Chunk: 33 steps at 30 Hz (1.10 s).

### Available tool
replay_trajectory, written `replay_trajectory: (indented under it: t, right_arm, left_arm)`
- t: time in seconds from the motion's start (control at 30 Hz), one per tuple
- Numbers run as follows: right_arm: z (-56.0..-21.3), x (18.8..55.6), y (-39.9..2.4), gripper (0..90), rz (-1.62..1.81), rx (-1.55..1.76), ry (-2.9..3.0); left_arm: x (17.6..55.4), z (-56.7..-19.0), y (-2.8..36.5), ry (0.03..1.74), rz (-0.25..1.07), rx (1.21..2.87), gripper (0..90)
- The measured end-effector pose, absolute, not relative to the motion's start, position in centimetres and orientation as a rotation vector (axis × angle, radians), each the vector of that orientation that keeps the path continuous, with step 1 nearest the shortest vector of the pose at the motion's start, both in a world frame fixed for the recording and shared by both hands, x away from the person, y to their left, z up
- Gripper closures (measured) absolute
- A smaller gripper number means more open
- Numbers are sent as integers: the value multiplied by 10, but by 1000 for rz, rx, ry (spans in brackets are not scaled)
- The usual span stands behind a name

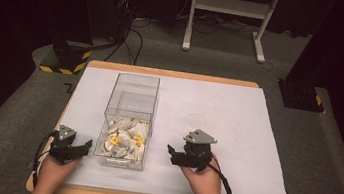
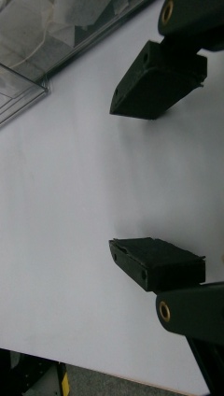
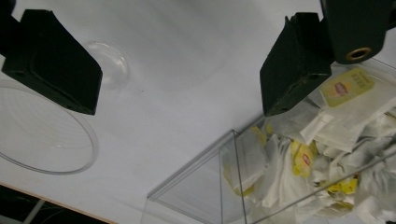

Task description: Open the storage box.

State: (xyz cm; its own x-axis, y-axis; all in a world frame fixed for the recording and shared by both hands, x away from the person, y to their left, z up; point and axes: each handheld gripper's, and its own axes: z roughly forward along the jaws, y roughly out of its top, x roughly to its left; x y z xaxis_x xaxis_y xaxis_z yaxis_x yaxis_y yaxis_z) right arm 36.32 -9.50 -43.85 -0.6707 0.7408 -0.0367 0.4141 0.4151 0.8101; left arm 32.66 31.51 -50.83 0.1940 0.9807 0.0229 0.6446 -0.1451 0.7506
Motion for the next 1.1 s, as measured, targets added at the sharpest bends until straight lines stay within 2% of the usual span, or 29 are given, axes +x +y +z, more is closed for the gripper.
replay_trajectory:
  t: [1.1]
  right_arm:
    - [-411,361,-10,149,1334,838,2380]
  left_arm:
    - [327,-508,316,1508,703,1874,301]
